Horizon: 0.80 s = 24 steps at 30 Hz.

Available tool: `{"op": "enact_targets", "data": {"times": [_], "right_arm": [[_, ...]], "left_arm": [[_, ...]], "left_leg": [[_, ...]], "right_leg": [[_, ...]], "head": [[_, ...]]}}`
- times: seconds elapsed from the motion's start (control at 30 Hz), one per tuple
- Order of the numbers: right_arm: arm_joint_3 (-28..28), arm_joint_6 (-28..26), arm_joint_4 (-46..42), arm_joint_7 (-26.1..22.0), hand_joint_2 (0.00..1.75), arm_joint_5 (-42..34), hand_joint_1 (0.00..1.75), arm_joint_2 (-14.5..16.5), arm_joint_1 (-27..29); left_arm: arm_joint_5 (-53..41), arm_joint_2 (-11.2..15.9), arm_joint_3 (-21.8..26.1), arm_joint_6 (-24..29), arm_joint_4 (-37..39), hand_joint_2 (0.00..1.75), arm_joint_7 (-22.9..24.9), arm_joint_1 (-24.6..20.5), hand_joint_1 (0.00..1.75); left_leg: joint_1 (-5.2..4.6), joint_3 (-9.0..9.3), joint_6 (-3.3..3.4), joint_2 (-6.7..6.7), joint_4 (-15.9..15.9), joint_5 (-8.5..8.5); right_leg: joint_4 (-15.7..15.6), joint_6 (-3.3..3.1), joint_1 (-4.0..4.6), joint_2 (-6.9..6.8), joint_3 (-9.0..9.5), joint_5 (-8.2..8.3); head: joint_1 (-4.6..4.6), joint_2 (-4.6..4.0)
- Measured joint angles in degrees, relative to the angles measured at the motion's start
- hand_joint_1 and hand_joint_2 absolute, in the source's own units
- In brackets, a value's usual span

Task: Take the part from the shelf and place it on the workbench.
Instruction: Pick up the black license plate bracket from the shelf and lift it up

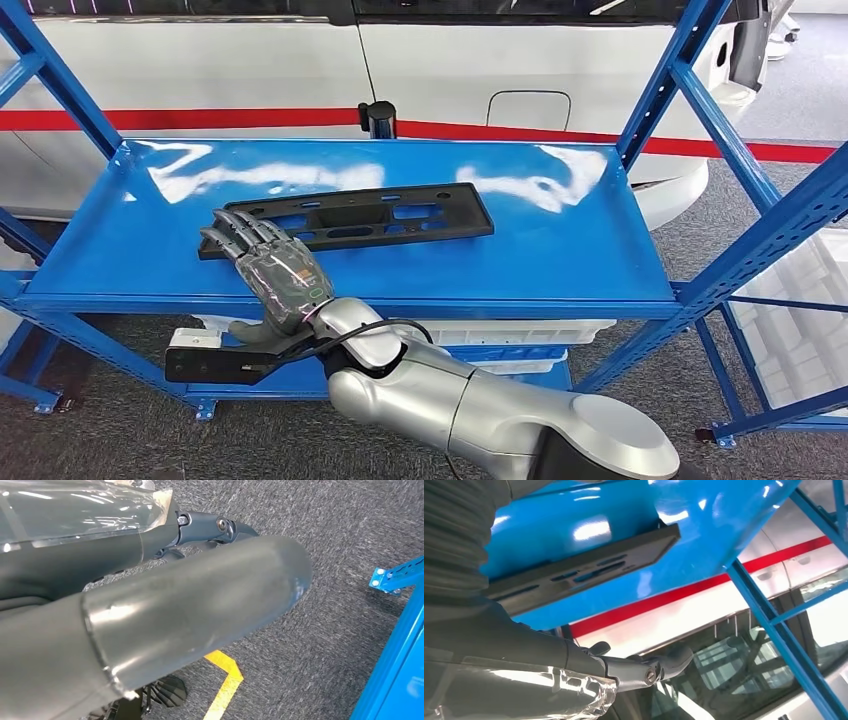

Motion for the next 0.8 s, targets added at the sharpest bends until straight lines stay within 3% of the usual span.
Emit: {"op": "enact_targets", "data": {"times": [0.03, 0.07, 0.13, 0.17, 0.23, 0.37, 0.43, 0.5, 0.53, 0.57, 0.6, 0.67, 0.7, 0.73, 0.8], "right_arm": [[-0.04, 0.00, 0.16, 0.00, 1.75, 0.03, 0.00, -0.03, 0.23], [-0.09, 0.00, 0.30, 0.00, 1.75, 0.09, 0.00, -0.05, 0.39], [-0.20, 0.00, 0.54, -0.01, 1.75, 0.25, 0.00, -0.01, 0.48], [-0.27, 0.00, 0.63, -0.02, 1.75, 0.32, 0.00, 0.04, 0.47], [-0.37, -0.01, 0.78, -0.04, 1.75, 0.44, 0.00, 0.09, 0.47], [-0.64, -0.03, 1.03, -0.04, 1.75, 0.62, 0.00, 0.18, 0.43], [-0.72, -0.04, 1.08, -0.04, 1.75, 0.70, 0.00, 0.21, 0.38], [-0.70, -0.04, 1.25, -0.04, 1.75, 0.79, 0.00, 0.19, 0.52], [-0.70, -0.04, 1.37, -0.04, 1.75, 0.84, 0.00, 0.19, 0.65], [-0.70, -0.04, 1.48, -0.04, 1.75, 0.92, 0.00, 0.19, 0.74], [-0.70, -0.04, 1.55, -0.04, 1.75, 1.03, 0.00, 0.19, 0.80], [-0.74, -0.04, 1.65, -0.04, 1.75, 1.23, 0.00, 0.19, 0.80], [-0.77, -0.04, 1.69, -0.04, 1.75, 1.31, 0.00, 0.19, 0.79], [-0.80, -0.05, 1.72, -0.03, 1.75, 1.37, 0.00, 0.19, 0.78], [-0.90, -0.07, 1.80, -0.02, 1.75, 1.48, 0.00, 0.17, 0.76]], "left_arm": [[-0.02, -0.04, -0.02, 0.09, 0.00, 0.00, 0.05, -0.01, 0.00], [-0.04, -0.10, -0.05, 0.18, 0.00, 0.00, 0.11, -0.03, 0.00], [-0.10, -0.27, -0.17, 0.38, 0.00, 0.00, 0.17, -0.11, 0.00], [-0.14, -0.36, -0.25, 0.45, 0.00, 0.00, 0.20, -0.19, 0.00], [-0.19, -0.46, -0.36, 0.58, 0.00, 0.00, 0.25, -0.38, 0.00], [-0.22, -0.60, -0.39, 0.72, -0.03, 0.00, 0.36, -0.59, 0.00], [-0.27, -0.65, -0.40, 0.75, -0.07, 0.00, 0.37, -0.70, 0.00], [-0.30, -0.66, -0.41, 0.75, -0.07, 0.00, 0.50, -0.71, 0.00], [-0.31, -0.64, -0.41, 0.73, -0.07, 0.00, 0.60, -0.69, 0.00], [-0.34, -0.61, -0.42, 0.69, -0.07, 0.00, 0.71, -0.68, 0.00], [-0.38, -0.55, -0.44, 0.62, -0.07, 0.00, 0.81, -0.69, 0.00], [-0.48, -0.43, -0.51, 0.46, -0.07, 0.00, 1.01, -0.76, 0.00], [-0.52, -0.40, -0.58, 0.39, -0.07, 0.00, 1.13, -0.83, 0.00], [-0.57, -0.38, -0.70, 0.33, -0.07, 0.00, 1.29, -0.89, 0.00], [-0.69, -0.34, -0.94, 0.25, -0.07, 0.00, 1.73, -1.00, 0.00]], "left_leg": [[-0.02, 0.02, -0.04, -0.01, 0.02, -0.07], [-0.02, 0.09, -0.14, -0.07, 0.06, -0.17], [-0.01, 0.36, -0.52, -0.25, 0.26, -0.52], [-0.12, 0.45, -0.84, -0.34, 0.44, -0.80], [-0.18, 0.49, -1.48, -0.40, 0.69, -1.28], [0.25, 0.27, -2.88, -0.01, 1.64, -2.36], [0.47, -2.24, -3.53, 0.57, 6.94, -5.07], [0.67, -6.68, -4.04, 0.89, 14.67, -7.96], [0.78, -8.36, -4.22, 0.96, 16.94, -8.17], [0.90, -8.97, -4.33, 1.03, 16.98, -7.15], [1.04, -8.34, -4.39, 1.11, 14.65, -5.06], [1.21, -4.91, -4.44, 1.46, 6.57, -0.53], [1.16, -3.51, -4.27, 1.50, 3.46, 0.69], [1.04, -2.75, -4.01, 1.49, 1.78, 1.07], [0.72, -2.61, -3.12, 1.13, 1.35, 0.82]], "right_leg": [[1.86, 0.18, -0.02, 0.00, -1.14, -0.30], [1.22, 0.52, -0.04, -0.01, -1.00, 0.41], [-6.52, 1.16, -0.10, -0.01, 2.59, 3.84], [-10.67, 1.19, -0.07, 0.01, 4.72, 5.37], [-15.18, 0.76, -0.05, 0.06, 6.99, 6.77], [-15.76, -0.65, -0.32, 0.11, 7.49, 6.78], [-16.00, -1.16, -0.61, 0.04, 7.97, 6.67], [-15.96, -1.50, -0.57, -0.03, 8.12, 6.42], [-15.94, -1.58, -0.55, -0.04, 8.20, 6.29], [-15.92, -1.59, -0.56, -0.03, 8.32, 6.15], [-15.89, -1.51, -0.59, -0.02, 8.55, 5.97], [-15.78, -1.08, -0.49, 0.01, 9.09, 5.47], [-15.71, -0.77, -0.32, 0.02, 9.23, 5.22], [-15.68, -0.47, -0.14, 0.02, 9.28, 5.02], [-15.85, 0.16, 0.01, -0.04, 9.30, 4.80]], "head": [[-0.01, 0.00], [0.02, 0.00], [0.04, 0.00], [0.02, 0.00], [-0.08, 0.00], [-0.28, 0.00], [-0.60, 0.00], [-0.79, 0.00], [-0.80, 0.00], [-0.82, 0.00], [-0.83, 0.00], [-0.84, 0.00], [-0.86, 0.00], [-0.86, 0.00], [-0.86, 0.00]]}}
